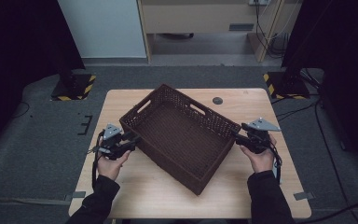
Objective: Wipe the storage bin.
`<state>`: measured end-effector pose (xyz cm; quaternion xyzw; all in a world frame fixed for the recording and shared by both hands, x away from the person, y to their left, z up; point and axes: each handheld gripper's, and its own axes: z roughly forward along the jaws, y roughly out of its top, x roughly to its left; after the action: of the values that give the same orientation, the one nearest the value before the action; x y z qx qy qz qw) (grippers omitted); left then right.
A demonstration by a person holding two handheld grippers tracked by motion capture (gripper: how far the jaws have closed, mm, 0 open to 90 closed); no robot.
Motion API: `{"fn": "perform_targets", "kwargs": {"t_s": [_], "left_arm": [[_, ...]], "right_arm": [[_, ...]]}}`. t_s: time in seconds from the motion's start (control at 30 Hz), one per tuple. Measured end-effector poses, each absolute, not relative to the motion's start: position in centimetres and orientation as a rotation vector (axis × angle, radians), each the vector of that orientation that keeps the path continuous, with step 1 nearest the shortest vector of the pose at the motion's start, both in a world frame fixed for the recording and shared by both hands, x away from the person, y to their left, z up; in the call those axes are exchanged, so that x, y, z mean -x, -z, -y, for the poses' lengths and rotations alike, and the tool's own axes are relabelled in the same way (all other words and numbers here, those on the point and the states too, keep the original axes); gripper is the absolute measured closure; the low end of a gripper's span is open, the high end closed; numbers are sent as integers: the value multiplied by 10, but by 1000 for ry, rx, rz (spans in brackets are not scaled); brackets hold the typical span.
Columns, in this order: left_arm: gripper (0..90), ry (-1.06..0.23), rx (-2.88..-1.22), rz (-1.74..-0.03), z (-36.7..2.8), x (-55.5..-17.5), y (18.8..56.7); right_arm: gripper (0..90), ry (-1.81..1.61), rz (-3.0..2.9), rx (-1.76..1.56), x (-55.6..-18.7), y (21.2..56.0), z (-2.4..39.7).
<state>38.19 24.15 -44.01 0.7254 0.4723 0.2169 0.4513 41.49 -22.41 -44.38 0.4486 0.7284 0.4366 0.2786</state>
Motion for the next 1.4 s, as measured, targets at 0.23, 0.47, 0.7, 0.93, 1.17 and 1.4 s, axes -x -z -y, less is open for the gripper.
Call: {"fn": "perform_targets", "kwargs": {"t_s": [0.23,0.47,0.7,0.93,1.17,1.4], "left_arm": [[511,-510,-1831,-1121,-226,-377,440],[526,-505,-1808,-1134,-228,-379,441],[536,-523,-1790,-1150,-230,-391,442],[527,-531,-1799,-1155,-229,-388,441],[534,-529,-1811,-1110,-219,-376,439],[521,-489,-1772,-1117,-225,-388,440]], "right_arm": [[521,-1177,-1997,-1216,-415,442,224],[546,-1149,-2078,-1166,-397,432,216],[484,-1129,-1994,-1193,-415,440,221],[539,-1136,-2035,-1217,-413,441,217],[524,-1164,-2073,-1225,-390,439,214],[617,-1150,-2075,-1190,-404,440,213]]}}
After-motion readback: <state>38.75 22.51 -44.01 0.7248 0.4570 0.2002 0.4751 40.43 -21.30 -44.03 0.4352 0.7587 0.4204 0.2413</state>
